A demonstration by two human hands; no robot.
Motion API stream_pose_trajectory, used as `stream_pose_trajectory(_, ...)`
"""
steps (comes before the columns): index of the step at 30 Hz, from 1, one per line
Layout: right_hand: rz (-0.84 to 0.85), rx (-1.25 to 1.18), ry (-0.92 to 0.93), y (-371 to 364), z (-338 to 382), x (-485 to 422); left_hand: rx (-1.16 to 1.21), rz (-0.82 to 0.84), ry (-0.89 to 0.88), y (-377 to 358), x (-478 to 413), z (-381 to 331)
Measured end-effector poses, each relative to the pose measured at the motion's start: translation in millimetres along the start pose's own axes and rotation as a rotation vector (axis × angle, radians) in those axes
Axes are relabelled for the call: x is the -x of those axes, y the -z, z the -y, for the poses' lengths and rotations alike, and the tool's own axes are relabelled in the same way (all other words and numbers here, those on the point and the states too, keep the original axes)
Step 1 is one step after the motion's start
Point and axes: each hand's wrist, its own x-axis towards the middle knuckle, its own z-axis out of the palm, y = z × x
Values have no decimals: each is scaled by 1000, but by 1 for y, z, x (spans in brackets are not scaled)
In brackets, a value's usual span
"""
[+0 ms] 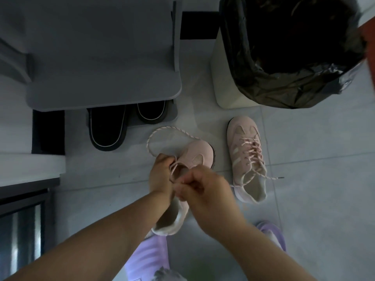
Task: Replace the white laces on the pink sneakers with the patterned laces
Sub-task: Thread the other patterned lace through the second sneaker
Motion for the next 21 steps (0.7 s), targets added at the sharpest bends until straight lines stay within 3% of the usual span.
stream_pose_trajectory(4, -9, -460, 73, 41, 55, -3, -35, 18, 23, -5, -8, 7)
stream_pose_trajectory(6, -19, -563, 190, 64, 78, 0, 5, -49, 91, -1, -13, -5)
stream_pose_trajectory(10, -11, -671, 407, 97, 94, 2, -29, -101, 3, 4, -18, -28)
stream_pose_trajectory(14, -13, -476, 411, 126, 78, -6, -86, -62, -86, 1, -9, -34)
stream_pose_trajectory(18, -15, -135, 152, 127, 62, -14, -120, -11, -80, 3, 6, -17)
stream_pose_trajectory(21, 106, 49, -60, 107, 40, -23, 25, 8, -1, 11, 15, -16)
